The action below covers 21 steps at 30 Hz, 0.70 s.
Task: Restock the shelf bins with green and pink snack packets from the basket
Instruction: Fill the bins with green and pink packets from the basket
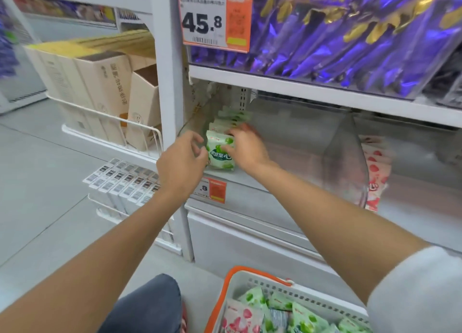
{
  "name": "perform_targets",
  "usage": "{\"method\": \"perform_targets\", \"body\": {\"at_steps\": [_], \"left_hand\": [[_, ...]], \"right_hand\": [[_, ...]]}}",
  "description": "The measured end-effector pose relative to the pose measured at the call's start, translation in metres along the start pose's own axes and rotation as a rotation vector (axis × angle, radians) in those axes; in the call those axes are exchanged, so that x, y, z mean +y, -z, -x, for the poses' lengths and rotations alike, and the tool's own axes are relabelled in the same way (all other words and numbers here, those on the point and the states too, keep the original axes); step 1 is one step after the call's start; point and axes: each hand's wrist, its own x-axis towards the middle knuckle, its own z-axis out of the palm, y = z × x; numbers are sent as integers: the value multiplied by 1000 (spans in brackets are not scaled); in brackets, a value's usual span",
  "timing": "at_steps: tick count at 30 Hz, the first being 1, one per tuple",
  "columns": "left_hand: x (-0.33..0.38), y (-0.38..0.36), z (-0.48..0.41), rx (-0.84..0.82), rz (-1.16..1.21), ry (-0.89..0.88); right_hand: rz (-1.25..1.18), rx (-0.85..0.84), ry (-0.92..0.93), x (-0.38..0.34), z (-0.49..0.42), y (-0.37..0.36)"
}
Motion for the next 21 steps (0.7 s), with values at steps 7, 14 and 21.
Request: {"method": "perform_targets", "body": {"at_steps": [7,14,21], "left_hand": [[3,-1,2,4,-33,1],[-1,-2,1,11,-61,-13],[-1,-3,0,13,-83,-23]], "right_hand": [[-182,95,-235,3,-1,-6],[-313,68,-477,-9,-8,-20],[-412,-257,-526,1,-6,-34]]}}
